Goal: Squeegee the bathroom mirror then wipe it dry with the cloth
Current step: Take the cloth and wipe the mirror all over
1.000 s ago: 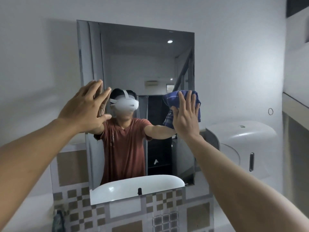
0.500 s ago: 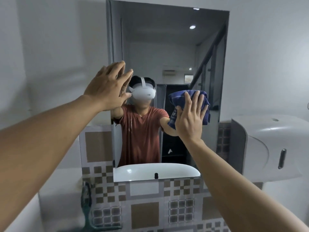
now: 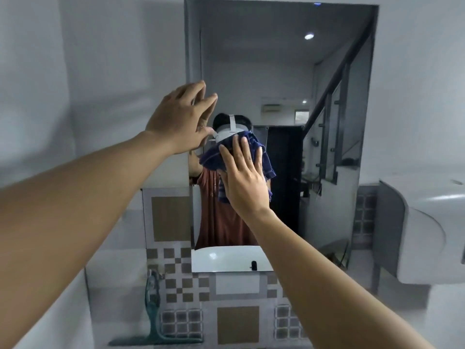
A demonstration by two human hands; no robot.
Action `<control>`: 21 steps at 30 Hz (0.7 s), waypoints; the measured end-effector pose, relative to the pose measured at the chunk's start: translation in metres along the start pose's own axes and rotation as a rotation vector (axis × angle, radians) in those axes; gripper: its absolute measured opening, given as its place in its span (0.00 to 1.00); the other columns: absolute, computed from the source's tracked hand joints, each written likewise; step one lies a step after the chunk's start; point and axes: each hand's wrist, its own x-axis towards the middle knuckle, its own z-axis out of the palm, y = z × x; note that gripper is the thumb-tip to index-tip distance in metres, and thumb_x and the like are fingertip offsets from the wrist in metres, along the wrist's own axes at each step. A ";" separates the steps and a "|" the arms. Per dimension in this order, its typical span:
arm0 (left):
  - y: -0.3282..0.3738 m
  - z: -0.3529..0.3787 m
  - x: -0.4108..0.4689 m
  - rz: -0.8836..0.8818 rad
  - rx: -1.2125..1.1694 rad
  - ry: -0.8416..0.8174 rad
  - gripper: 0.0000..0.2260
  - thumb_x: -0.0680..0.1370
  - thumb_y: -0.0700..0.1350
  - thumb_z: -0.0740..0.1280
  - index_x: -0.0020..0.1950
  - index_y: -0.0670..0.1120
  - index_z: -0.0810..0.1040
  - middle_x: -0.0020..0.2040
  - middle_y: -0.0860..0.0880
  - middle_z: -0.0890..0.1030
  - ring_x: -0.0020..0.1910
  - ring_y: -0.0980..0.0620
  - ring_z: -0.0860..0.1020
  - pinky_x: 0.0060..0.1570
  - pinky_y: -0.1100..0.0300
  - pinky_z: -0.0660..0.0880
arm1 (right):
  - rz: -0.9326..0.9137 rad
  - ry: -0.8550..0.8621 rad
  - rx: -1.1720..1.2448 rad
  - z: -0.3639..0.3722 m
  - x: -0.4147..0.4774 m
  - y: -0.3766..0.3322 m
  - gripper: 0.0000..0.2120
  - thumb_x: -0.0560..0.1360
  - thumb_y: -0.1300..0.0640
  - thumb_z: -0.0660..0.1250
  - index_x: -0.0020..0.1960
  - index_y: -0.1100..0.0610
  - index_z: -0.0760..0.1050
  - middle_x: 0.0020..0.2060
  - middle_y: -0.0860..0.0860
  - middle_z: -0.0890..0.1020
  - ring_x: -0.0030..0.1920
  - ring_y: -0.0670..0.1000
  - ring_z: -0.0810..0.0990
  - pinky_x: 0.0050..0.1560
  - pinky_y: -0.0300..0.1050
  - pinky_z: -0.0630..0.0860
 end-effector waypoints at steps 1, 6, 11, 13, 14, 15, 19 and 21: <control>0.000 -0.001 0.000 0.000 0.000 0.000 0.34 0.75 0.56 0.72 0.78 0.47 0.65 0.78 0.40 0.64 0.75 0.37 0.64 0.70 0.39 0.66 | -0.043 -0.013 0.010 0.003 -0.001 -0.006 0.24 0.83 0.56 0.61 0.77 0.59 0.64 0.78 0.61 0.62 0.80 0.60 0.54 0.78 0.66 0.50; 0.000 -0.002 -0.001 -0.004 0.003 -0.014 0.34 0.76 0.56 0.71 0.79 0.48 0.64 0.78 0.41 0.63 0.76 0.37 0.63 0.71 0.39 0.64 | -0.251 -0.118 -0.008 0.014 -0.011 -0.025 0.27 0.81 0.55 0.64 0.77 0.58 0.64 0.77 0.59 0.64 0.80 0.59 0.56 0.77 0.66 0.53; 0.002 -0.001 0.000 -0.010 -0.012 -0.014 0.34 0.76 0.56 0.71 0.79 0.48 0.64 0.78 0.41 0.62 0.76 0.37 0.62 0.72 0.40 0.65 | -0.433 -0.236 -0.052 0.014 -0.028 -0.024 0.26 0.79 0.57 0.55 0.78 0.57 0.63 0.78 0.58 0.62 0.80 0.59 0.55 0.77 0.64 0.51; 0.002 -0.001 -0.001 -0.007 -0.004 -0.011 0.35 0.76 0.56 0.71 0.79 0.48 0.64 0.78 0.41 0.63 0.76 0.37 0.63 0.71 0.40 0.65 | -0.518 -0.303 -0.058 0.014 -0.033 -0.022 0.27 0.80 0.57 0.48 0.78 0.56 0.63 0.79 0.57 0.62 0.80 0.58 0.54 0.78 0.63 0.48; 0.002 -0.001 -0.001 -0.008 0.000 -0.009 0.34 0.76 0.56 0.71 0.79 0.48 0.64 0.78 0.41 0.63 0.76 0.37 0.63 0.71 0.40 0.65 | -0.542 -0.330 -0.062 0.014 -0.037 -0.020 0.27 0.80 0.57 0.47 0.78 0.55 0.62 0.79 0.57 0.61 0.80 0.58 0.53 0.78 0.63 0.48; 0.002 -0.001 -0.001 -0.011 0.001 -0.010 0.35 0.76 0.56 0.71 0.79 0.48 0.63 0.78 0.41 0.62 0.76 0.37 0.62 0.72 0.40 0.64 | -0.556 -0.352 -0.068 0.014 -0.040 -0.018 0.27 0.80 0.57 0.47 0.78 0.55 0.61 0.79 0.56 0.60 0.80 0.58 0.52 0.78 0.64 0.48; 0.013 0.003 -0.007 -0.078 -0.006 0.033 0.35 0.76 0.56 0.70 0.79 0.48 0.62 0.79 0.39 0.60 0.77 0.36 0.60 0.74 0.40 0.63 | -0.581 -0.416 -0.085 0.008 -0.054 -0.009 0.28 0.80 0.57 0.46 0.80 0.55 0.57 0.80 0.57 0.56 0.81 0.58 0.49 0.78 0.63 0.47; 0.026 0.008 -0.016 -0.160 -0.064 0.081 0.34 0.76 0.55 0.69 0.79 0.47 0.62 0.79 0.38 0.59 0.78 0.36 0.59 0.74 0.40 0.63 | -0.549 -0.397 -0.090 0.001 -0.061 -0.001 0.28 0.80 0.57 0.48 0.80 0.55 0.56 0.80 0.58 0.56 0.81 0.58 0.50 0.78 0.63 0.47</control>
